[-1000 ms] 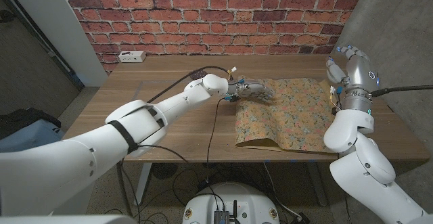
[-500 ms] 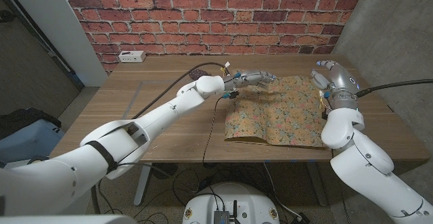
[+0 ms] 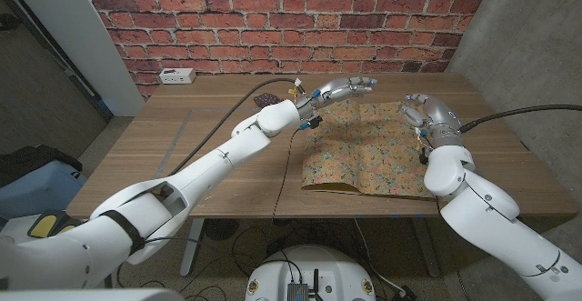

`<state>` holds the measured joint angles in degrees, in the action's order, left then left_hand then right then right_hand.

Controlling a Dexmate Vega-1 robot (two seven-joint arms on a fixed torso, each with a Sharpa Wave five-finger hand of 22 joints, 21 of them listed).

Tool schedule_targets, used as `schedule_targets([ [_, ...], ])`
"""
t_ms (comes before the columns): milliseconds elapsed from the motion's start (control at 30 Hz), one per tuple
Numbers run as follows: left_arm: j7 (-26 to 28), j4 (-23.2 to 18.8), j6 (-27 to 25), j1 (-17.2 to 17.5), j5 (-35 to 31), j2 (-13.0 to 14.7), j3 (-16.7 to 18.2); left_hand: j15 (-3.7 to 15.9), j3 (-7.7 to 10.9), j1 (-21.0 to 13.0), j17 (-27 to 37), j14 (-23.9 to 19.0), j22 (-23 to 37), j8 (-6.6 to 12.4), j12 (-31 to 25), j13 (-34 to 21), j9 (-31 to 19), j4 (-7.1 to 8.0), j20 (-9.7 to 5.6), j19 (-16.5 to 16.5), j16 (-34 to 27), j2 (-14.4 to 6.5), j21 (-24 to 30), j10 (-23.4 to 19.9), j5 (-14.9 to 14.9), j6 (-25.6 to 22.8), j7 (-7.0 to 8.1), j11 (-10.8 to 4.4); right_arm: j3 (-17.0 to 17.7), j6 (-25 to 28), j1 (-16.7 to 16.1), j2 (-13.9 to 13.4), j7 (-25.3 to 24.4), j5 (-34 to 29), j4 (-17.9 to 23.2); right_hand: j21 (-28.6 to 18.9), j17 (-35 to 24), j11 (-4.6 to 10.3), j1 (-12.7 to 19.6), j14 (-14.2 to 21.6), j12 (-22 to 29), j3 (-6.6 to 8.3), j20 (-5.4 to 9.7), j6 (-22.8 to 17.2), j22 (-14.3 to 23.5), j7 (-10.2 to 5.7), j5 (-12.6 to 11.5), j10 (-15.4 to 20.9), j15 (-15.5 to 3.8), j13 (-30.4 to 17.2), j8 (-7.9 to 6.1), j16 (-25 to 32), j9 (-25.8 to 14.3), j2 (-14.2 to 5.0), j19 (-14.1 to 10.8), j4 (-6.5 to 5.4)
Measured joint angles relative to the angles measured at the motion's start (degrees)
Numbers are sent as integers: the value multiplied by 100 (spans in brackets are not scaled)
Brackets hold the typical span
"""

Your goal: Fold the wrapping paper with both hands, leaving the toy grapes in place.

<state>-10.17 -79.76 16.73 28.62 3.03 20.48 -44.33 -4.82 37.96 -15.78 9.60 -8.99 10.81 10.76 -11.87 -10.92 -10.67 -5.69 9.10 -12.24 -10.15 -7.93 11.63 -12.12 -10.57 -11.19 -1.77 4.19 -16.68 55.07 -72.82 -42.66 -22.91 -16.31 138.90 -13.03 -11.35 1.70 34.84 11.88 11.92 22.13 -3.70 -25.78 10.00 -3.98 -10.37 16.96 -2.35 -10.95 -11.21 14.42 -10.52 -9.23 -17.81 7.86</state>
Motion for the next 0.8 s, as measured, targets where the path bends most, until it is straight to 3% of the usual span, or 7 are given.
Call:
schedule_targets([
  [100,324,-237,-213,128,-117,69,65,10,-8,-2,0,28,0,0,0,0,0,-8,-22,22,0,-2,0,0,0,5,5,0,-94,-12,93,-74,-24,102,-83,39,0,-39,-2,0,-1,-50,0,8,0,-8,0,-39,0,0,21,0,0,3,0,-50],
  [233,740,-790,-538,458,-241,245,242,-4,-8,-2,1,42,0,0,22,-13,0,-8,-31,31,0,-2,0,34,0,48,24,30,-220,-25,216,-150,-68,345,-158,39,-26,-9,-185,-77,-48,-122,-41,104,26,-22,28,-93,9,0,43,-45,0,125,42,-122],
  [367,996,-1077,-769,648,-296,356,349,-16,-31,-24,1,111,0,-36,44,-16,0,-31,-28,33,21,-25,0,106,0,99,54,20,-360,-26,359,-225,-76,491,-235,85,-20,-49,-335,-197,-93,-221,-114,273,29,-20,43,-255,11,-13,82,-109,-30,231,114,-149],
  [600,1438,-1632,-1349,1007,-319,542,538,-87,-86,-24,15,394,0,-62,102,-16,0,-24,-24,398,45,-24,-79,385,0,303,115,18,-666,45,703,-361,-58,747,-376,178,-9,-48,-464,-426,-135,-356,-225,644,29,-82,43,-524,30,-13,107,-202,-30,357,296,-155],
  [800,1735,-2044,-1959,1259,-255,661,679,-167,-162,-24,15,699,0,-63,110,-16,-1,-11,-43,762,45,-24,-105,649,0,622,47,55,-909,116,969,-458,8,912,-481,206,-10,-35,-552,-548,-135,-450,-286,822,28,-127,43,-657,29,-12,107,-262,-21,401,454,-155],
])
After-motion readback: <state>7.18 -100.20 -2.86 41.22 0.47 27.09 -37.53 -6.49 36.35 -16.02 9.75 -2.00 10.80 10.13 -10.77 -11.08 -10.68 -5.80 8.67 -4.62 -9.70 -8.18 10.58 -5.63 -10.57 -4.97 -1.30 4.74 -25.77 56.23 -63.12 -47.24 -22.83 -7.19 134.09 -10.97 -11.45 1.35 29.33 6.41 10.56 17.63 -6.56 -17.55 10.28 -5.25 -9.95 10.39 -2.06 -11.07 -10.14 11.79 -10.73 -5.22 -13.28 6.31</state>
